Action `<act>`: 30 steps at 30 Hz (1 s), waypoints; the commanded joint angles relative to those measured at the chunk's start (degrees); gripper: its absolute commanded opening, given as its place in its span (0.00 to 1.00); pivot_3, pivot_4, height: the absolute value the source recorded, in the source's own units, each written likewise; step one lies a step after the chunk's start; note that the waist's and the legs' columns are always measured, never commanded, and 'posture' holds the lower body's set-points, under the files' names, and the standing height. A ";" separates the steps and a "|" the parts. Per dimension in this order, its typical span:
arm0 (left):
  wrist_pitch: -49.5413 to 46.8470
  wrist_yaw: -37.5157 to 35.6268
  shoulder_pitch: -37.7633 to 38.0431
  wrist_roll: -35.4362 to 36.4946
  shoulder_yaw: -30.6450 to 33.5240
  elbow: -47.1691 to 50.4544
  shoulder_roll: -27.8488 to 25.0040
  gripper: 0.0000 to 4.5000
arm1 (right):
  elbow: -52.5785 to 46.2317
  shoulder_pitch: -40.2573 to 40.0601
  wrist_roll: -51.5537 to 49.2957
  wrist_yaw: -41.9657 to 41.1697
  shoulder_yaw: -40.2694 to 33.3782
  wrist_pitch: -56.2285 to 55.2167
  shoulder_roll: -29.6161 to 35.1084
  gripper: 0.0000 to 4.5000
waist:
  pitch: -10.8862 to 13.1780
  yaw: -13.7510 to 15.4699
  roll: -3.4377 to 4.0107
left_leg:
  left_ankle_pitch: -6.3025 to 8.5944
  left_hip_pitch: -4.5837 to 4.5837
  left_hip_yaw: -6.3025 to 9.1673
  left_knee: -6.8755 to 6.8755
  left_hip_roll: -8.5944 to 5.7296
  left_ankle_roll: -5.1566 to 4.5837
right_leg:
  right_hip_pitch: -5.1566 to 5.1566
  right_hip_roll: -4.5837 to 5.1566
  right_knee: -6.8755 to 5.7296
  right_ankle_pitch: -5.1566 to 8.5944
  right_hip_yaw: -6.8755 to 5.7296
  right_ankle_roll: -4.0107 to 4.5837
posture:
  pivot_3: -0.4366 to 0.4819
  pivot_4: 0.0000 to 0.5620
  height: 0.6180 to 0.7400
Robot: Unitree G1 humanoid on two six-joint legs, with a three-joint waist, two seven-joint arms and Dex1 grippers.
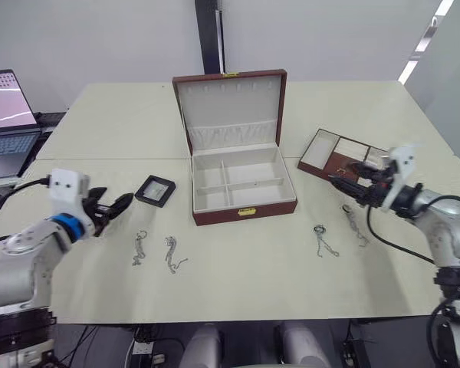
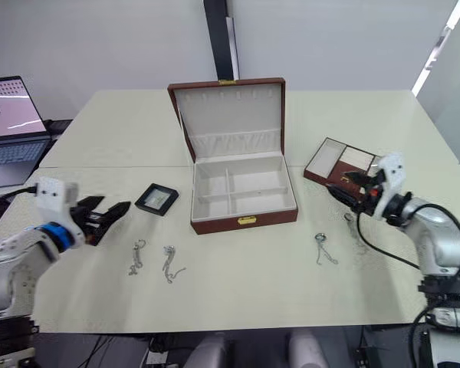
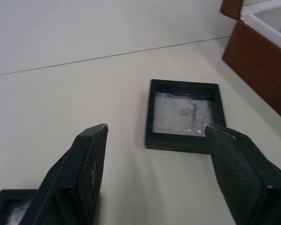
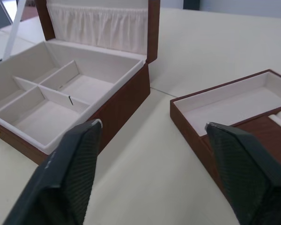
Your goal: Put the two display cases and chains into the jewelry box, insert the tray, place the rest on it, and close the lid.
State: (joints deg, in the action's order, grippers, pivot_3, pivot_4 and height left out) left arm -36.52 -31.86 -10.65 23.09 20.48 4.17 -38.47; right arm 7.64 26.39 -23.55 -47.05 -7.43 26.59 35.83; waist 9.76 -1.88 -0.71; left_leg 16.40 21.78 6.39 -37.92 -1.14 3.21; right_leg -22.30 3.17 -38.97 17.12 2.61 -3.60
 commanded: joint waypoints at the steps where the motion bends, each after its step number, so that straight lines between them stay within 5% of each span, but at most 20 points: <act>1: -0.78 2.95 -2.33 -1.28 -2.92 2.77 1.76 0.52 | 1.78 3.07 3.57 1.11 2.86 -2.88 -1.20 0.57 | 0.00 0.01 0.00 | 0.00 0.01 0.01 0.00 -0.01 0.00 | -0.01 0.00 0.00 0.00 -0.01 0.00 | 0.48 0.27 1.00; 9: -1.77 4.71 -6.28 -3.15 -11.95 2.47 7.51 0.00 | 6.33 6.54 9.36 1.66 9.30 -4.34 -5.06 0.12 | 0.00 0.00 0.00 | -0.01 0.01 0.02 -0.03 -0.02 0.01 | 0.00 0.00 -0.01 0.00 -0.01 0.00 | 0.48 0.27 1.00; 12: -1.86 3.80 -7.30 -4.05 -15.51 2.05 8.50 0.00 | 6.05 6.55 10.05 1.18 10.91 -3.87 -6.08 0.01 | 0.00 0.00 0.00 | -0.01 0.00 0.02 -0.03 -0.03 0.01 | 0.00 0.00 -0.01 0.00 -0.01 0.00 | 0.48 0.27 1.00; 30: -1.26 -0.58 -10.09 -6.56 -22.24 -0.07 11.53 0.00 | -10.90 -3.24 6.01 -3.24 12.87 6.16 -5.05 0.01 | -0.01 0.13 -0.01 | -0.01 0.00 0.07 -0.04 -0.07 0.01 | 0.04 0.01 0.01 0.00 -0.04 0.00 | 0.48 0.27 1.00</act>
State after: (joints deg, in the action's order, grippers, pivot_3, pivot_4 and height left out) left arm -38.49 -30.51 -20.36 15.58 0.57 2.59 -28.09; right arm 0.56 23.59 -15.26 -47.96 4.24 31.90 31.17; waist 9.75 -1.75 -0.73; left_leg 16.39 21.78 6.48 -37.96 -1.20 3.21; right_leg -22.25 3.18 -38.96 17.12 2.56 -3.60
